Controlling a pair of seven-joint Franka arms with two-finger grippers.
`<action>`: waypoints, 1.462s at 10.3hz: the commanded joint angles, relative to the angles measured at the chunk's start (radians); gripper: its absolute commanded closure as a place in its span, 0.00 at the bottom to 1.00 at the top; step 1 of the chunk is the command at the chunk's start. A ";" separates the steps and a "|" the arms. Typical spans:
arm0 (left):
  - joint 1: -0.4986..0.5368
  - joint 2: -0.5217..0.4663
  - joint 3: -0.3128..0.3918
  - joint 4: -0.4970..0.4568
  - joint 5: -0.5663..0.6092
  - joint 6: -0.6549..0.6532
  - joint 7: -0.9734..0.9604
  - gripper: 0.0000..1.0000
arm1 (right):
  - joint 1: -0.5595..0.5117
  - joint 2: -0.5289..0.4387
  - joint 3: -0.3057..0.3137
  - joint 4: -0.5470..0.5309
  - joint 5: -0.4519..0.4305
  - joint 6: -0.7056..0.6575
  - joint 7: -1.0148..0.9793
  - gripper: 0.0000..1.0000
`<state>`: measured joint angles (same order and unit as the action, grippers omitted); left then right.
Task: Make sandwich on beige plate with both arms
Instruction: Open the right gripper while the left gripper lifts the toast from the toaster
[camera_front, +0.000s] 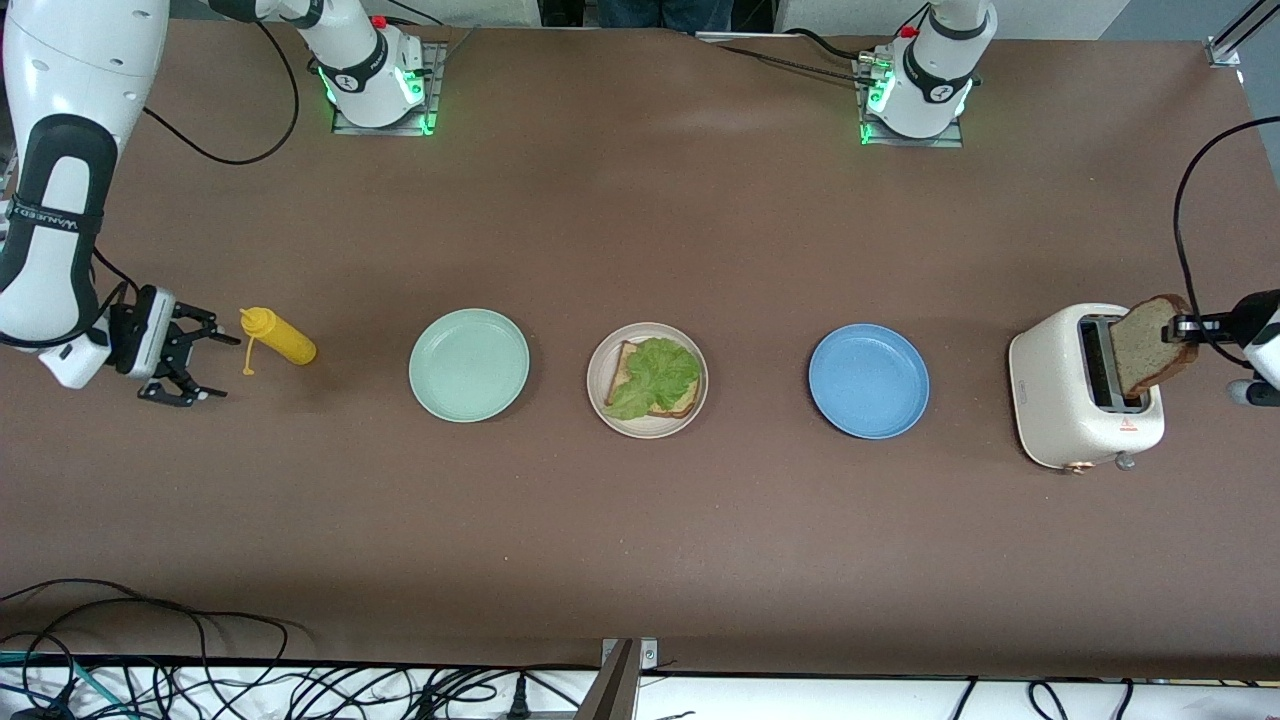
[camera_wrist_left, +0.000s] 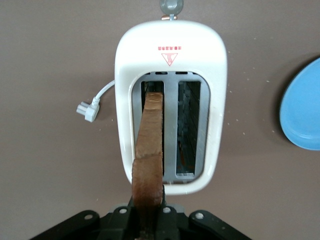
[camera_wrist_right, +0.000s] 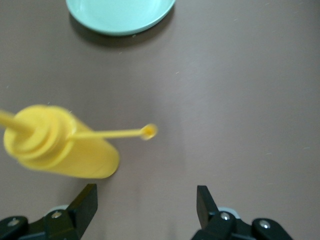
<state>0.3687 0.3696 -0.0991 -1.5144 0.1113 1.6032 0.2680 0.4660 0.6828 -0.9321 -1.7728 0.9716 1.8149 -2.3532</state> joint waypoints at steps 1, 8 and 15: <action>0.001 -0.008 -0.033 0.104 0.022 -0.121 0.014 1.00 | -0.003 -0.003 0.007 0.140 -0.074 -0.093 0.165 0.11; 0.001 -0.008 -0.197 0.266 -0.060 -0.315 0.011 1.00 | 0.023 -0.003 0.010 0.323 -0.085 -0.200 0.448 0.08; -0.252 0.014 -0.188 0.295 -0.349 -0.309 -0.215 1.00 | -0.189 -0.012 0.367 0.637 -0.359 -0.331 0.943 0.08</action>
<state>0.1852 0.3652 -0.2993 -1.2504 -0.1822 1.3113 0.1532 0.3790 0.6766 -0.6936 -1.2313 0.6869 1.5298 -1.5118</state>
